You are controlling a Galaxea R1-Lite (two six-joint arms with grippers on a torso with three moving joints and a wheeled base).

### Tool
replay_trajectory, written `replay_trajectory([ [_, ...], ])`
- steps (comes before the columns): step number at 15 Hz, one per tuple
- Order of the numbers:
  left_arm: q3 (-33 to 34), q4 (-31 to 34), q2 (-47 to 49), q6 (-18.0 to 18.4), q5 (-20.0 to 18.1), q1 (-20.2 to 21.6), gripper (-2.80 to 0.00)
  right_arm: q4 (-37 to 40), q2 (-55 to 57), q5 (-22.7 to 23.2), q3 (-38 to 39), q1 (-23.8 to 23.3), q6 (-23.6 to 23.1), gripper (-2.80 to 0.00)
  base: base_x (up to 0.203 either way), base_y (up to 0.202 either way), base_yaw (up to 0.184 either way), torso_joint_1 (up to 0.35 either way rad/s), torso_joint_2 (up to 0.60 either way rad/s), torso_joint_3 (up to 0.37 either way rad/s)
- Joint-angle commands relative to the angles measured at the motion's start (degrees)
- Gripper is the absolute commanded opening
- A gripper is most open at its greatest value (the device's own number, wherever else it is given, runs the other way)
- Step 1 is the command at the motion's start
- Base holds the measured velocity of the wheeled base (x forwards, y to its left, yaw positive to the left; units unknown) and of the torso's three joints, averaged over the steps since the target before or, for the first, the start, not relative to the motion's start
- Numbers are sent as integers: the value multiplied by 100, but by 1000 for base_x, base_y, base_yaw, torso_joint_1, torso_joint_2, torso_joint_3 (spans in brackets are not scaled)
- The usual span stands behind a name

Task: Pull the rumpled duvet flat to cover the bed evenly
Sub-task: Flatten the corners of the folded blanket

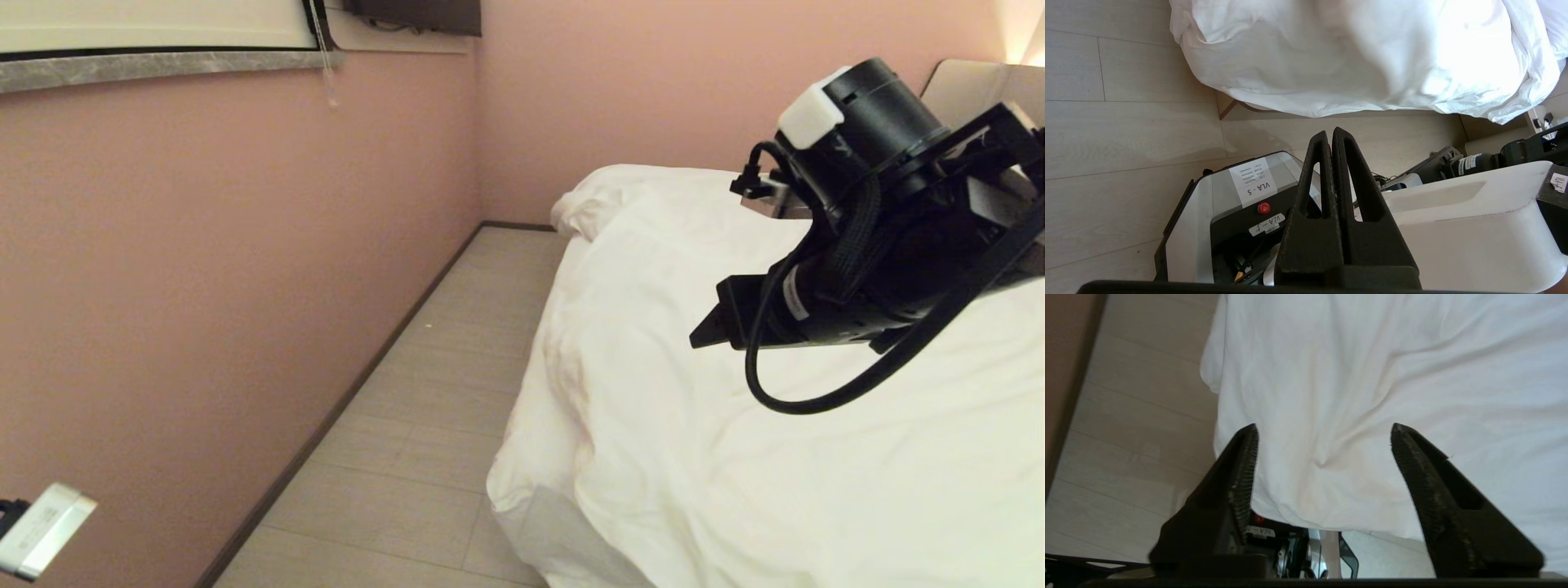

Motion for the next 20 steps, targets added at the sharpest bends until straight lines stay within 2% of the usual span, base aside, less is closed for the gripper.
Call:
replay_trajectory([
  [1,1,-11,-3,-14,-18,2,-280,36,-32,-8,-182,-25,-20,0,0,0,0,0,0,0],
  [5,1,-11,-21,-14,-18,-6,-280,32,193,-7,-374,-41,-132,0,0,0,0,0,0,0],
  [6,1,-11,-18,-14,-18,-7,-280,30,297,9,-402,-43,-132,-280,0,0,0,0,0,0],
  [11,1,-11,6,-14,-18,-7,-280,8,1235,16,-1029,-39,-128,-280,0,0,0,0,0,0],
  [15,9,-19,23,-14,-11,1,-280,-592,1901,-17,-1129,5,-332,-280,0,0,0,0,0,0],
  [20,18,-11,-37,-14,-18,2,-280,-450,1175,-83,-946,4,-74,-280,0,0,0,0,0,0],
])
